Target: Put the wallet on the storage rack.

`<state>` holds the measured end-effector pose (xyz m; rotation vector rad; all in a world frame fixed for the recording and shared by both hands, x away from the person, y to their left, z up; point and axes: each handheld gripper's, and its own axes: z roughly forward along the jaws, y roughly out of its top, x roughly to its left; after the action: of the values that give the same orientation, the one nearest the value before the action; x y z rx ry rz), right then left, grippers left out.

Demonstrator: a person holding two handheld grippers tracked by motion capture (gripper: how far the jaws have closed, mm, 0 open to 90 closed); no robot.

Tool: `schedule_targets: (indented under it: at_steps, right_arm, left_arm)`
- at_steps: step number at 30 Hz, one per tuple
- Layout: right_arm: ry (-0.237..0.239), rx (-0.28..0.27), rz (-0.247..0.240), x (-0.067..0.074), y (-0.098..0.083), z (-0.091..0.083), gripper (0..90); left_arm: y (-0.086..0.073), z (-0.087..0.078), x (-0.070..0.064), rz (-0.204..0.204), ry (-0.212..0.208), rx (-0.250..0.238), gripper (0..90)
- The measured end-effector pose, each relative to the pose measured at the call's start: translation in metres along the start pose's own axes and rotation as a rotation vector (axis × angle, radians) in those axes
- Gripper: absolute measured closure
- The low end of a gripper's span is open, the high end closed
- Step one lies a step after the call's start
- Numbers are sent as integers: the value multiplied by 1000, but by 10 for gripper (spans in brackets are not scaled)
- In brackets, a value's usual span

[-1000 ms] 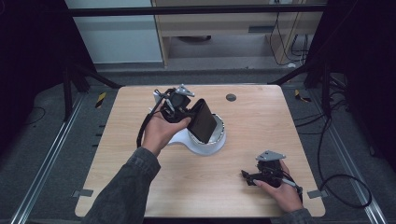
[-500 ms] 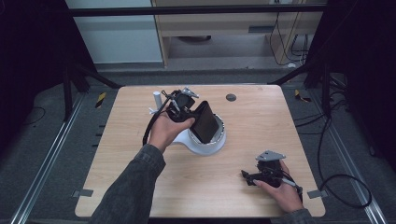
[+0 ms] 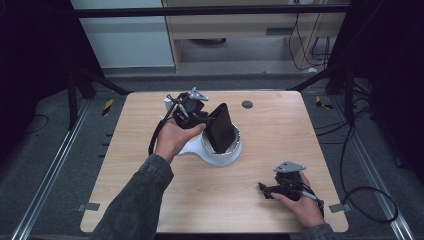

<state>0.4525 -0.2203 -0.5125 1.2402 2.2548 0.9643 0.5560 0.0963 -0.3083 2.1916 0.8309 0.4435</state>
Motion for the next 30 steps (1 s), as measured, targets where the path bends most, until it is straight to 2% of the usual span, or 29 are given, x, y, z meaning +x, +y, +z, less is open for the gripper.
schedule_targets:
  at_steps: [6, 11, 13, 14, 17, 20, 24, 25, 26, 27, 28, 30]
  right_arm:
    - [0, 0, 0, 0, 0, 0, 31]
    - [0, 0, 1, 0, 0, 0, 31]
    - [0, 0, 0, 0, 0, 0, 31]
    - [0, 0, 0, 0, 0, 0, 31]
    - [0, 0, 1, 0, 0, 0, 31]
    - [0, 0, 0, 0, 0, 0, 31]
    - [0, 0, 0, 0, 0, 0, 31]
    - [1, 0, 1, 0, 0, 0, 31]
    - [0, 0, 1, 0, 0, 0, 31]
    - [0, 0, 1, 0, 0, 0, 31]
    - [1, 0, 1, 0, 0, 0, 31]
    - [0, 0, 0, 0, 0, 0, 31]
  left_arm:
    - [3, -6, 3, -13, 43, -18, 695]
    - [4, -13, 7, -25, 51, -56, 687]
    - [4, -16, 7, -27, 53, -78, 651]
    - [4, -21, 6, -22, 59, -105, 625]
    - [4, -25, 5, -13, 57, -122, 604]
    - [5, -32, 2, -10, 54, -146, 529]
    - [5, -43, -6, 30, 50, -170, 470]
    - [5, -46, -7, 38, 53, -171, 415]
    - [3, -52, -15, 72, 53, -178, 379]
    - [3, -52, -15, 72, 53, -178, 316]
    - [3, -54, -18, 80, 51, -178, 316]
    - [0, -57, -23, 86, 29, -182, 248]
